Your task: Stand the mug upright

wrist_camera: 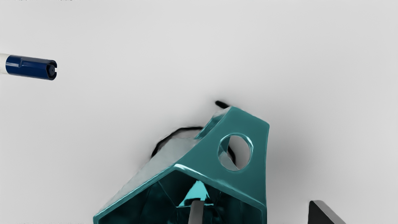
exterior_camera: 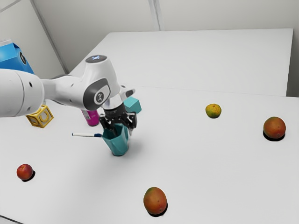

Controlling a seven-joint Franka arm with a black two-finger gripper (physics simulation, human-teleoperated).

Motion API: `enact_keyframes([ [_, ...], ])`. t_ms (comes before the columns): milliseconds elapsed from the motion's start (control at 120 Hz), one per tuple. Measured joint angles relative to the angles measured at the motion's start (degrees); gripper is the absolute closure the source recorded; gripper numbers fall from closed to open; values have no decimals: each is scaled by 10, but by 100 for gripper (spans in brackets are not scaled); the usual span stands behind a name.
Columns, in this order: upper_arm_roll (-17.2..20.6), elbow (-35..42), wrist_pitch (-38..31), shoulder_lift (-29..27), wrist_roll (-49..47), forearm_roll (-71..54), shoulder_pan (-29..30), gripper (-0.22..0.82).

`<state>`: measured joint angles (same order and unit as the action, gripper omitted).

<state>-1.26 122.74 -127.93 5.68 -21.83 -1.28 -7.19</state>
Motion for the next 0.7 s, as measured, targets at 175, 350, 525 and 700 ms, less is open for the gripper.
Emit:
enact_keyframes([
  [175, -1, -6, 13, -29, -10, -1, -2, 12],
  [350, -3, -47, 42, -52, -14, -5, -15, 5],
  [525, -13, -111, 97, -61, 8, -34, -39, 2],
  [700, -15, -163, 161, -73, 28, -56, -50, 1],
])
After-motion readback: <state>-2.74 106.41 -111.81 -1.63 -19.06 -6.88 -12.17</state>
